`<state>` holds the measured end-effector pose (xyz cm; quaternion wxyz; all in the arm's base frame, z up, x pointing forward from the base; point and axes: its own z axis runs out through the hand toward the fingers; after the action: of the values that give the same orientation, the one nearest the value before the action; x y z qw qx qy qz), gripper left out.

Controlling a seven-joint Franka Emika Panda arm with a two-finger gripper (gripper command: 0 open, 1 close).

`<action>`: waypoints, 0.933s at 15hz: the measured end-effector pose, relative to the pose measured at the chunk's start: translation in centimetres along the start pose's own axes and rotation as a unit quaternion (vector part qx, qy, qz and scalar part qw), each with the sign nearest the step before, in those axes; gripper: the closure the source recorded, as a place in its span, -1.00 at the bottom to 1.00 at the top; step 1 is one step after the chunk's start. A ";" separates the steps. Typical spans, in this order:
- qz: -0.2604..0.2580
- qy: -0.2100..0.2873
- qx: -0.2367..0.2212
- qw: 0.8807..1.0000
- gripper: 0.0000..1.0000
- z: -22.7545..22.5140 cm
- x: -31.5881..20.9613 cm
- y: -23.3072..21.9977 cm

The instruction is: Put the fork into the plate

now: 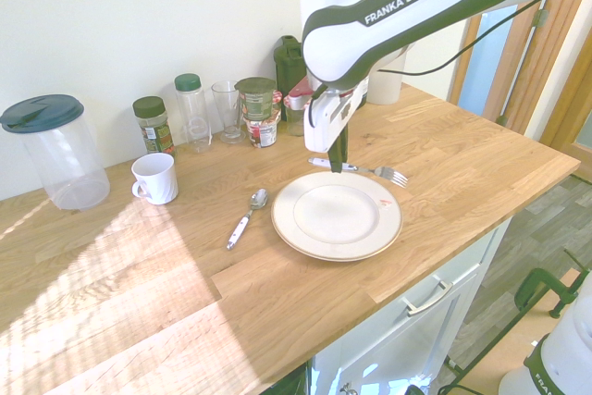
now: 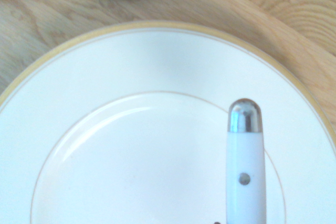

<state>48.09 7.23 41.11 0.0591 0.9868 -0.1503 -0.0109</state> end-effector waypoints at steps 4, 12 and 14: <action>-0.006 -0.012 -0.015 1.000 1.00 1.4 1.6 -3.3; -0.009 -0.024 -0.036 0.999 1.00 4.1 1.9 -6.2; -0.008 -0.025 -0.036 0.999 1.00 4.3 2.0 -6.1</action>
<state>51.63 11.92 36.13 0.0912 0.9845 -0.1438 -0.0417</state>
